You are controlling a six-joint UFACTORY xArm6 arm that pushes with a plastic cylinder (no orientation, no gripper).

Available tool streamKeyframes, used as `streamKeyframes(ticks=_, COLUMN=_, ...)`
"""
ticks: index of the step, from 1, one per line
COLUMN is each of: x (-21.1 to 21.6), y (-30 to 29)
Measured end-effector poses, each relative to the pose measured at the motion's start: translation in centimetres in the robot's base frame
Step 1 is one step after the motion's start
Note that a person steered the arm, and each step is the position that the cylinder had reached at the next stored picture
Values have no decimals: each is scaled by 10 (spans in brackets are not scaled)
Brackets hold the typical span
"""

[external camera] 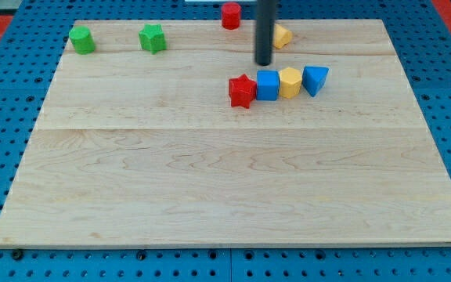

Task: Separate the yellow hexagon from the blue blocks

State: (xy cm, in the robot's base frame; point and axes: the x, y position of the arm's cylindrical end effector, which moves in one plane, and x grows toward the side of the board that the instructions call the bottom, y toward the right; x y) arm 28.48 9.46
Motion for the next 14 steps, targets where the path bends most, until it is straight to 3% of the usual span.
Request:
streamKeyframes(ticks=1, x=-44, y=64)
streamKeyframes(ticks=2, x=-63, y=0)
streamKeyframes(ticks=3, x=-56, y=-72)
streamKeyframes(ticks=8, x=-32, y=-20)
streamKeyframes(ticks=9, x=-20, y=-18)
streamKeyframes(ticks=12, x=127, y=12)
streamKeyframes(ticks=13, x=143, y=68)
streamKeyframes(ticks=14, x=114, y=98)
